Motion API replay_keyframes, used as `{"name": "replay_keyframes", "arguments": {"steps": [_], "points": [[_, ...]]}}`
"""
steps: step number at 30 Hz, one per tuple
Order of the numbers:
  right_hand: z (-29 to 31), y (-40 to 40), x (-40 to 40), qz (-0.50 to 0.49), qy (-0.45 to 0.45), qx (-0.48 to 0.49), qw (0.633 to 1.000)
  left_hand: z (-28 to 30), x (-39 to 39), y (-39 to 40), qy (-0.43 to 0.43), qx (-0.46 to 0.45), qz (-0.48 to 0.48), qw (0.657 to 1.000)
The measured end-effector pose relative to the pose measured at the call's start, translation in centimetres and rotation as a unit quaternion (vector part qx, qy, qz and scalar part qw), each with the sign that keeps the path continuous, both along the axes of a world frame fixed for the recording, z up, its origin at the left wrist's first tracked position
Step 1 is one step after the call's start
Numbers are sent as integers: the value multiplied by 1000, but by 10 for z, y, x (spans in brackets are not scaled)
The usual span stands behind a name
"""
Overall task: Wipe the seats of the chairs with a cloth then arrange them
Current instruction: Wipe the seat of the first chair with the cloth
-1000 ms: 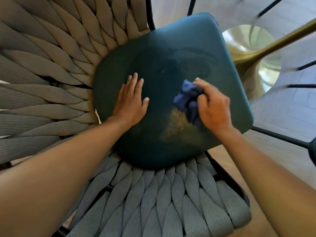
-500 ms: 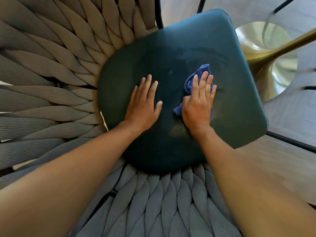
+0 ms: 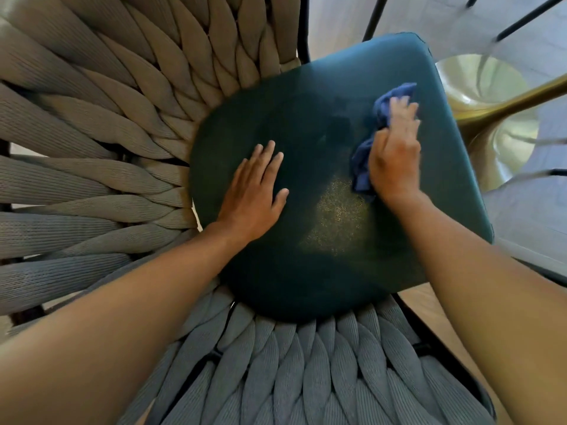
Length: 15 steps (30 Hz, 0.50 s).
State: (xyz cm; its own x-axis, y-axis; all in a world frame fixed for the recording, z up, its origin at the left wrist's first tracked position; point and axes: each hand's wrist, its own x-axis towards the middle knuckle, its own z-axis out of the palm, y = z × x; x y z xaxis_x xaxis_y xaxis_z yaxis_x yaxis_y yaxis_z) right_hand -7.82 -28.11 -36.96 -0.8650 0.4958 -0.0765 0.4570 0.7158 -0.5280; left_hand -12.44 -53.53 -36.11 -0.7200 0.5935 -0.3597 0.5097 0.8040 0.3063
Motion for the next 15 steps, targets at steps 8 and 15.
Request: {"name": "replay_keyframes", "arguments": {"steps": [8,15], "points": [[-16,-74,-28,192,26,-11,981,-3,-3,-18,11,2,53,999],[-8,-74,24,418,-41,-62,905,5,2,-39,-5,1,87,996]]}}
